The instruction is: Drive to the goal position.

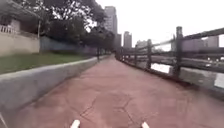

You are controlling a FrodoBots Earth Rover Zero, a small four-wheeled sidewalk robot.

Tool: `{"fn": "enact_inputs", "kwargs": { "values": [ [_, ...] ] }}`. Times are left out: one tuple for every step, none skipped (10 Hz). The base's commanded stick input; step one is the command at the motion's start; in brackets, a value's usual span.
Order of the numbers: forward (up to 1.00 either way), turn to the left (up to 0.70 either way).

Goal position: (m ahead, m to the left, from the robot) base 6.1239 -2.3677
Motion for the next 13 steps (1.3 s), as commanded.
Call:
{"fn": "enact_inputs", "kwargs": {
  "values": [
    [0.7, 0.0],
    [0.7, 0.0],
    [0.7, 0.0],
    [0.7, 0.0],
    [0.7, 0.0],
    [0.7, 0.0],
    [0.7, 0.0],
    [0.7, 0.0],
    [0.7, 0.0],
    [0.7, 0.0],
    [0.7, 0.0],
    [0.7, 0.0],
    [0.7, 0.0]
  ]
}}
